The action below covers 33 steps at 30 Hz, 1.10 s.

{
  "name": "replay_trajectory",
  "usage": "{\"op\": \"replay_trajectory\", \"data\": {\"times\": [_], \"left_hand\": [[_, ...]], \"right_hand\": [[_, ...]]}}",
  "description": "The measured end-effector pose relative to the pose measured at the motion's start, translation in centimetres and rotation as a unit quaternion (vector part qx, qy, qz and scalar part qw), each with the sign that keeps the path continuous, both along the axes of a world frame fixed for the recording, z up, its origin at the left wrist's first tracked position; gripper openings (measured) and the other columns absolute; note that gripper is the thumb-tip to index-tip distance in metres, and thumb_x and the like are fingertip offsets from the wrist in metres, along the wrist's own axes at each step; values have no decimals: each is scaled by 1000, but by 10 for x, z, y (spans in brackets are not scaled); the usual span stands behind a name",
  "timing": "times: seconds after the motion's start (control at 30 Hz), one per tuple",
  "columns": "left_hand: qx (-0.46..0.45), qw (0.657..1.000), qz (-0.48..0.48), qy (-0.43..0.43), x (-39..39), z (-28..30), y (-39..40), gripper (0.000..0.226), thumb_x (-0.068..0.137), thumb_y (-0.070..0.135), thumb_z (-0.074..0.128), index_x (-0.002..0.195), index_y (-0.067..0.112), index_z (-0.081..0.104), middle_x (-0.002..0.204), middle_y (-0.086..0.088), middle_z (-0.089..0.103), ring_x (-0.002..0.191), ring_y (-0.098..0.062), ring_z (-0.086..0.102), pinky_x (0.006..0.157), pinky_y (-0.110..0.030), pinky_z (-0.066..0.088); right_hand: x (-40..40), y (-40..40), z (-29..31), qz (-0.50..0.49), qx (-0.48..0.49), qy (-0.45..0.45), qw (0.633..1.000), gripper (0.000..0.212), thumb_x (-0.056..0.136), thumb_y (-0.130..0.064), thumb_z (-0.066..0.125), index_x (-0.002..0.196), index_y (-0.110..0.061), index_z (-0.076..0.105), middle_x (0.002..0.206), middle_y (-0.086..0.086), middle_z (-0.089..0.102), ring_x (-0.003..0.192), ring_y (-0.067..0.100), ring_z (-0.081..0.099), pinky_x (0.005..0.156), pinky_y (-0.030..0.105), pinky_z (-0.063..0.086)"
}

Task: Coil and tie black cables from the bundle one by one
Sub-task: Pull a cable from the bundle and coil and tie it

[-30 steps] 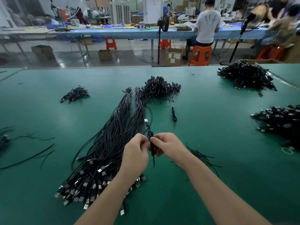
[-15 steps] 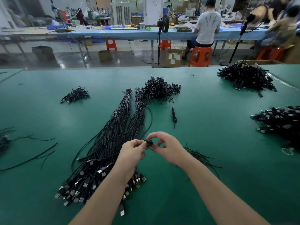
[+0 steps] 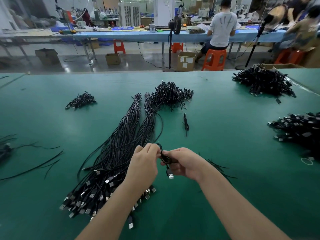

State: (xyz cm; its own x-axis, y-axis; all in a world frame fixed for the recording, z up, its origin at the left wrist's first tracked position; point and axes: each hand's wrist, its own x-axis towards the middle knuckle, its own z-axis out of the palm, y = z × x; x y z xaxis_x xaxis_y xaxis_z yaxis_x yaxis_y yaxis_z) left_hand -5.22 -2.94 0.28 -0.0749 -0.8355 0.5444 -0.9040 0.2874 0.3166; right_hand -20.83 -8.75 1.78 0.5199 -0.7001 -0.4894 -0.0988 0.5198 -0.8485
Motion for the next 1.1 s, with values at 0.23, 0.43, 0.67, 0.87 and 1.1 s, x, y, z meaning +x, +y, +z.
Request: {"op": "replay_trajectory", "data": {"times": [0.23, 0.43, 0.67, 0.87, 1.1], "left_hand": [[220, 914, 81, 330, 3, 7, -6, 14, 96, 13, 64, 84, 19, 63, 72, 7, 63, 59, 0, 54, 56, -12, 40], [334, 742, 43, 580, 5, 9, -10, 10, 96, 2, 61, 88, -1, 65, 53, 1, 52, 41, -7, 38, 42, -19, 33], [250, 875, 89, 405, -2, 6, -11, 11, 98, 16, 63, 87, 19, 63, 72, 5, 61, 57, -2, 50, 53, -15, 40], [135, 959, 24, 246, -5, 7, -4, 29, 96, 5, 60, 79, 27, 53, 74, 11, 58, 69, -1, 55, 63, -13, 41], [86, 981, -6, 175, -3, 4, -3, 10, 97, 2, 58, 91, 10, 60, 84, 7, 58, 79, -18, 55, 71, -33, 48]], "right_hand": [[-1, -2, 1, -5, -290, 154, 944, 15, 99, -14, 60, 109, -25, 58, 98, -8, 73, 49, 6, 46, 47, 22, 42], [1, 3, 0, 49, -415, 182, 890, 22, 86, -19, 76, 100, -35, 68, 111, -9, 70, 79, 9, 60, 74, 34, 58], [2, 6, 3, 24, -338, 181, 923, 18, 97, -31, 63, 98, -14, 70, 69, 6, 72, 51, 12, 54, 53, 26, 43], [3, 5, 4, 6, -108, 5, 994, 24, 103, -21, 54, 99, -2, 68, 78, 9, 72, 47, 11, 45, 48, 20, 42], [-1, 1, -2, 12, -86, -25, 996, 20, 102, -23, 56, 97, -10, 70, 87, 10, 74, 52, 11, 49, 52, 21, 46]]}}
